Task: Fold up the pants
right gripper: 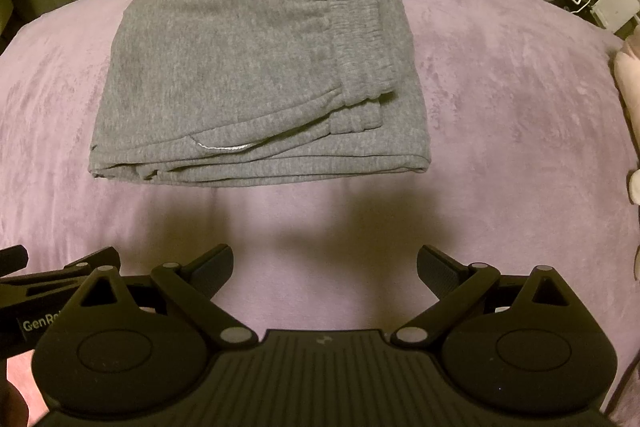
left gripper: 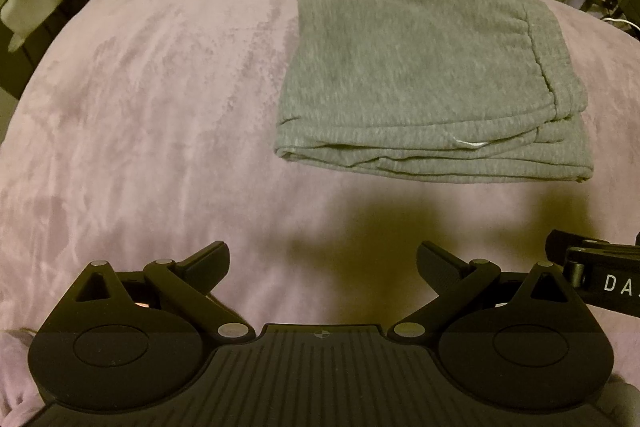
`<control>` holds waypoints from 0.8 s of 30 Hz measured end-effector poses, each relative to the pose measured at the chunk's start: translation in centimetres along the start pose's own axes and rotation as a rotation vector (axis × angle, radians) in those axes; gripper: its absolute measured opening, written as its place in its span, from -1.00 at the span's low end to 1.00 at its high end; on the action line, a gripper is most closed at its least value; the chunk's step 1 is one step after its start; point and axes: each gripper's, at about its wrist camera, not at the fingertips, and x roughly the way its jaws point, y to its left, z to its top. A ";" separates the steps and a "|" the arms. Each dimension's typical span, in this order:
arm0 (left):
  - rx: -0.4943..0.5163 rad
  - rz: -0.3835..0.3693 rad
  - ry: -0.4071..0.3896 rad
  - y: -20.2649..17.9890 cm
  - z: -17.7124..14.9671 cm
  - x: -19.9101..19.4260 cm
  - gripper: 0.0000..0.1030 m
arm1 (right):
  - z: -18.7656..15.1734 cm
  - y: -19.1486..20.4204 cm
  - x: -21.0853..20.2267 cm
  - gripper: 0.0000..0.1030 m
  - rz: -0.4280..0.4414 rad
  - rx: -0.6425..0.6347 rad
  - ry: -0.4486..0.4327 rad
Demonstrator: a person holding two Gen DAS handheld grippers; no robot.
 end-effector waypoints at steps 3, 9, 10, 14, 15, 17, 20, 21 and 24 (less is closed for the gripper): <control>0.001 -0.001 0.000 0.0 0.0 0.0 1.00 | 0.0 0.0 0.0 0.91 0.002 0.004 0.001; 0.000 0.002 0.000 0.0 0.1 0.1 1.00 | 0.0 0.1 0.1 0.91 0.000 0.000 0.000; -0.001 0.002 -0.001 0.0 0.1 0.1 1.00 | 0.0 0.0 0.1 0.91 0.001 0.001 -0.001; -0.005 -0.002 -0.002 0.0 0.1 0.2 1.00 | 0.0 0.1 0.2 0.91 0.001 0.001 0.001; -0.007 -0.004 -0.002 0.1 0.1 0.2 1.00 | 0.0 0.1 0.2 0.91 0.000 -0.001 0.002; -0.010 -0.023 -0.006 0.2 0.2 0.2 1.00 | 0.0 0.1 0.2 0.91 -0.002 0.000 0.002; -0.017 -0.023 -0.023 0.3 0.2 0.0 1.00 | 0.1 0.1 0.3 0.91 -0.002 0.003 0.004; -0.012 -0.007 -0.033 0.2 0.1 0.0 1.00 | 0.1 0.1 0.3 0.91 -0.001 0.003 0.004; 0.015 0.024 -0.050 -0.2 0.0 -0.1 1.00 | 0.0 0.1 0.3 0.91 0.002 -0.003 0.002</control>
